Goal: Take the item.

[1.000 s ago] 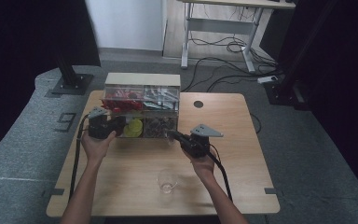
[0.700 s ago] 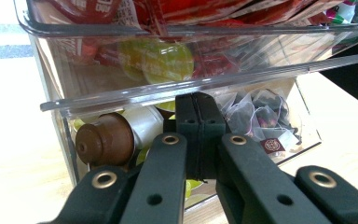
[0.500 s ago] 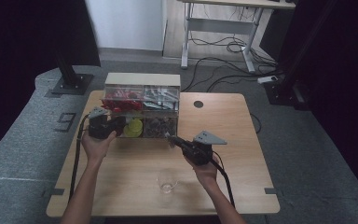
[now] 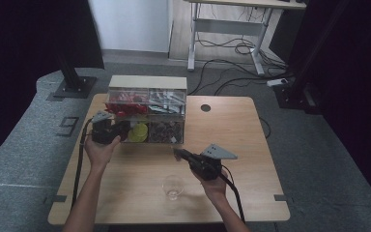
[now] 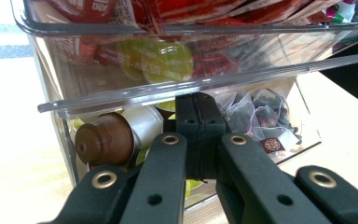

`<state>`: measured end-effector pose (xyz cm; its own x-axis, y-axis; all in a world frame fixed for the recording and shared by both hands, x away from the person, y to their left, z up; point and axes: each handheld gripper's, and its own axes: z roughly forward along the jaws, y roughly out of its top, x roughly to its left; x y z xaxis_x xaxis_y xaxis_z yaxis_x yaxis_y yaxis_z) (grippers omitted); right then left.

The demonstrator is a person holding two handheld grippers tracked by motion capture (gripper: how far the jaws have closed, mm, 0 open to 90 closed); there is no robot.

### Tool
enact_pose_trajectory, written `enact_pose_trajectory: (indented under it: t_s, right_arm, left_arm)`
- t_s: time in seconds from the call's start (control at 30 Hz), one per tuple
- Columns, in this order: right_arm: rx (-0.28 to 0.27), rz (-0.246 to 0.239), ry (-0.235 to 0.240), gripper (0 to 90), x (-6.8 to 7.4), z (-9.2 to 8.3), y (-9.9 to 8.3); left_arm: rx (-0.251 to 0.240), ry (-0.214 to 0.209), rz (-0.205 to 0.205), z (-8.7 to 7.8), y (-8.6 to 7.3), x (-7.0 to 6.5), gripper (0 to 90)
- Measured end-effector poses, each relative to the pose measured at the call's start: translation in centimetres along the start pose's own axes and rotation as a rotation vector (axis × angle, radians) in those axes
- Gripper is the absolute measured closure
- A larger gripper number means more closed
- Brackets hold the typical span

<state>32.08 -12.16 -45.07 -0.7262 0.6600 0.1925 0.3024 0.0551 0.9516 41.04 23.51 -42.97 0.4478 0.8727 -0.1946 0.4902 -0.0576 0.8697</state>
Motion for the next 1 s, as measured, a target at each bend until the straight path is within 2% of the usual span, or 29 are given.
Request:
enact_pose_trajectory:
  t_s: [0.3, 0.53, 1.0]
  right_arm:
    - [0.0, -0.003, 0.016, 88.2, 0.8, -1.3, -0.5]
    - [0.003, -0.004, 0.034, 88.2, 1.9, -2.9, -1.1]
    - [0.012, -0.013, 0.054, 88.1, 3.0, -3.9, -1.7]
  left_arm:
    - [-0.001, 0.001, 0.0, 0.0, 0.0, 0.0, 90.0]
    - [-0.003, 0.0, 0.0, -0.1, 0.0, 0.0, 90.0]
    - [0.0, 0.003, 0.005, -0.1, 0.0, -0.1, 90.0]
